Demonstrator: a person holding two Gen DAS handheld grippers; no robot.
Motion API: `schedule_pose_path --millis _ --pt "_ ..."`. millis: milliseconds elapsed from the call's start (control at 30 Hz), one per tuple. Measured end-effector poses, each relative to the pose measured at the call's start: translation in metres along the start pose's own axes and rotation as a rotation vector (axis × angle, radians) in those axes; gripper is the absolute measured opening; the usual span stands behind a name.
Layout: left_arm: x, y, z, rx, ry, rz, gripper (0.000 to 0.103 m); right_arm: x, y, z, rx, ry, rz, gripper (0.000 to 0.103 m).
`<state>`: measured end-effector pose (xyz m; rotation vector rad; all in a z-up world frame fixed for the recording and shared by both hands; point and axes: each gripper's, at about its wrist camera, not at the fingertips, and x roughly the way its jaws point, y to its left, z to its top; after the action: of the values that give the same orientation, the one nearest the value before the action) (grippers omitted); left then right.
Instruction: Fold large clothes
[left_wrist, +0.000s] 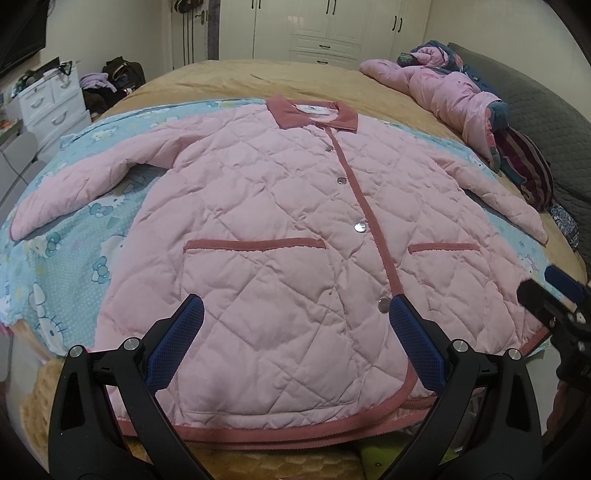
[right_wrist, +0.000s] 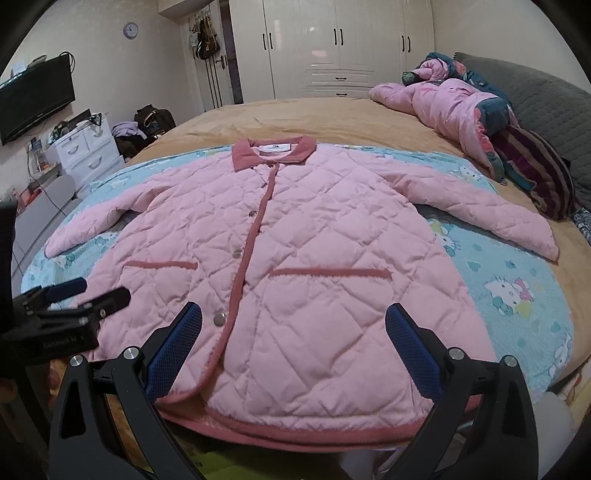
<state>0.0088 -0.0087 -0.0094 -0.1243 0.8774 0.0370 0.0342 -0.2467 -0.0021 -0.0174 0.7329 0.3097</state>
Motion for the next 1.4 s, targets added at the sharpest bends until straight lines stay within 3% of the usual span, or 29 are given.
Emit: schedule_pose_path --millis 200,367,533,833,1167,1400 --pt "0.007 0.003 0.016 -0.017 0.004 0.013 0.094 0.009 0.001 0.024 -0.034 -0.009 -0.034 0.099" --pt "0.012 0.004 0.037 -0.021 -0.013 0.019 0.094 0.026 -0.006 0.042 -0.021 0.052 -0.029 0.099" --pt "0.018 0.005 0.062 -0.028 -0.027 0.025 0.094 0.032 -0.005 0.062 -0.041 -0.006 -0.036 0.099" --pt "0.032 0.013 0.111 -0.051 -0.046 0.033 0.094 0.053 -0.005 0.097 -0.054 -0.013 -0.022 0.099" --pt "0.048 0.014 0.162 -0.063 -0.042 0.020 0.094 0.083 -0.033 0.143 0.079 0.024 0.048 0.099" --pt "0.069 0.005 0.188 -0.058 -0.032 0.018 0.094 0.104 -0.074 0.164 0.177 0.006 -0.013 0.099"
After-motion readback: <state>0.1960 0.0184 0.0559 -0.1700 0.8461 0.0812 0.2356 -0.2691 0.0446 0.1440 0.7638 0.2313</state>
